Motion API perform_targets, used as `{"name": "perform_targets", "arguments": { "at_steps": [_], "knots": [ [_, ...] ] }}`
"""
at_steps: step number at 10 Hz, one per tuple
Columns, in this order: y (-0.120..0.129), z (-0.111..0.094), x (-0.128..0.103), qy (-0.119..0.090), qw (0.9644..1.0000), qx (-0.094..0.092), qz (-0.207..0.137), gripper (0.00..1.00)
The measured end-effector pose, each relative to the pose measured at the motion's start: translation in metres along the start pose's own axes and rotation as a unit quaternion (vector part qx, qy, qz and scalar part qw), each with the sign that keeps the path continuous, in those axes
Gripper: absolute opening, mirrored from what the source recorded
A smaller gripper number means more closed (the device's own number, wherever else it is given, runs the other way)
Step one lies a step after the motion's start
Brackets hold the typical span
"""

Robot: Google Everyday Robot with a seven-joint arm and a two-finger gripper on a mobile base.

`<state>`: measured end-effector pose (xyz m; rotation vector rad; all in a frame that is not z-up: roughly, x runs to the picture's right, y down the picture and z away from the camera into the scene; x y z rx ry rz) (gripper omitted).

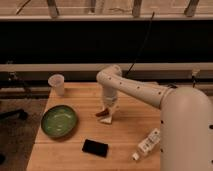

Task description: Place the pepper on the white sponge

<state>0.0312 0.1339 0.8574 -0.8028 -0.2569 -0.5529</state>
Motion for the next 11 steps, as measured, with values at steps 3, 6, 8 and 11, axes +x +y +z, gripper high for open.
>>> {"name": "perform_targets", "arguments": {
  "at_steps": [3,6,8,11],
  "knots": [
    [0.0011,0.002,0.0018,-0.003,1.0,-0.001,0.003,0.69],
    [0.0023,0.0037,0.0025,-0.004,1.0,-0.001,0.004,0.69],
    [0.0034,0.0038,0.0037,-0.005,1.0,-0.001,0.005,0.69],
    [0.0038,-0.0031,0.0069,-0.006,0.9999,0.005,0.008,0.71]
  ]
}}
